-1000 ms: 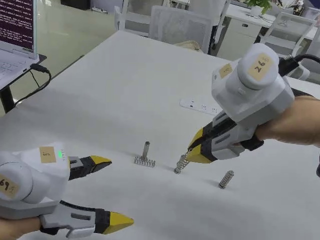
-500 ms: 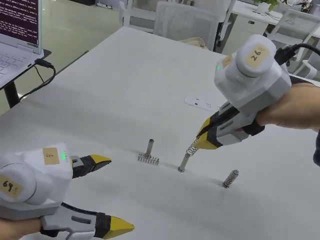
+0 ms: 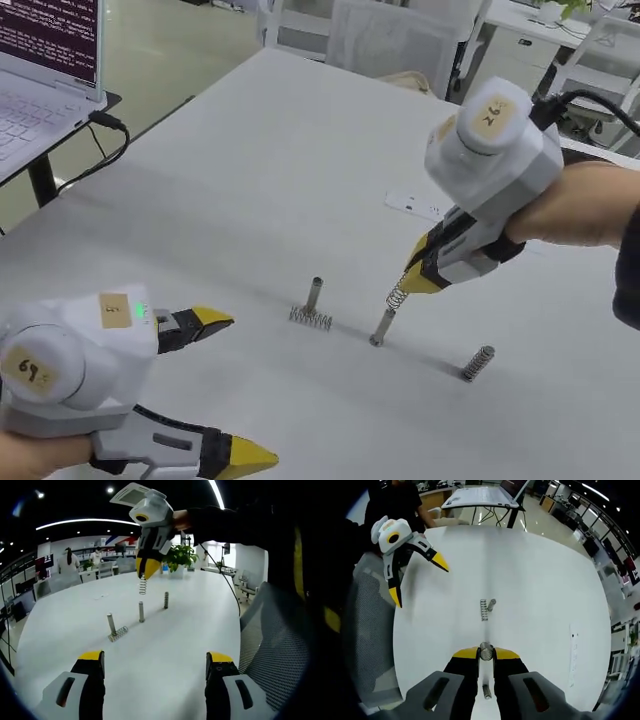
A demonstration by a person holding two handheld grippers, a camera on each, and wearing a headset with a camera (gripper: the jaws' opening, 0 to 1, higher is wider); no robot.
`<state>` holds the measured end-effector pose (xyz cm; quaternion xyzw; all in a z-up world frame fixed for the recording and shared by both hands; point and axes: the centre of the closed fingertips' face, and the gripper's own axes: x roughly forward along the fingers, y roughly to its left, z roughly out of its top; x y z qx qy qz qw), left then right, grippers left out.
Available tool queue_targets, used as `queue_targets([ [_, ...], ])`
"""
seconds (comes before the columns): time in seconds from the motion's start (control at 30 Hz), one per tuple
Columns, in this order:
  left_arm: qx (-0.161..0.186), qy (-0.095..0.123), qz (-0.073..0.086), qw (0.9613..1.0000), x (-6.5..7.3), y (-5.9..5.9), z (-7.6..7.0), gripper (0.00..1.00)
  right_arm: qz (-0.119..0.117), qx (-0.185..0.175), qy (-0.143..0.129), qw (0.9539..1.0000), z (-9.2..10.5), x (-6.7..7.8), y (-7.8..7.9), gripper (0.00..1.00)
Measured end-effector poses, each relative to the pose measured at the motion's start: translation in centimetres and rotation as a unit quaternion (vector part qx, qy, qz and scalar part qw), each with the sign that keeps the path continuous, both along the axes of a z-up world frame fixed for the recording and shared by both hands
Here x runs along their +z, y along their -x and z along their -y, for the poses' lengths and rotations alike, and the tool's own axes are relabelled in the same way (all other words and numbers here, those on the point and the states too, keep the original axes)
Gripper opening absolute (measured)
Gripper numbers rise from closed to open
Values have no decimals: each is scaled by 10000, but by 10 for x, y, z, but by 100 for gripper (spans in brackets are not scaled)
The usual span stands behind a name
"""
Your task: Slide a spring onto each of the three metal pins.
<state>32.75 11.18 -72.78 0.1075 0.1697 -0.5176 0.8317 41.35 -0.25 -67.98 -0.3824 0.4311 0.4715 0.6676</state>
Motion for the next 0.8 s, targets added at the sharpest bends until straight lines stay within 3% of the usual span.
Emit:
queue_targets([
  [0.13,10,5,-26,10000,-1,1,-1,80,-52,23,143,9999,4,-8,-3,7],
  [0.8,-12,6,-89,10000,-3,1,-3,78,-187,25,247,9995,6,-23,-10,8],
])
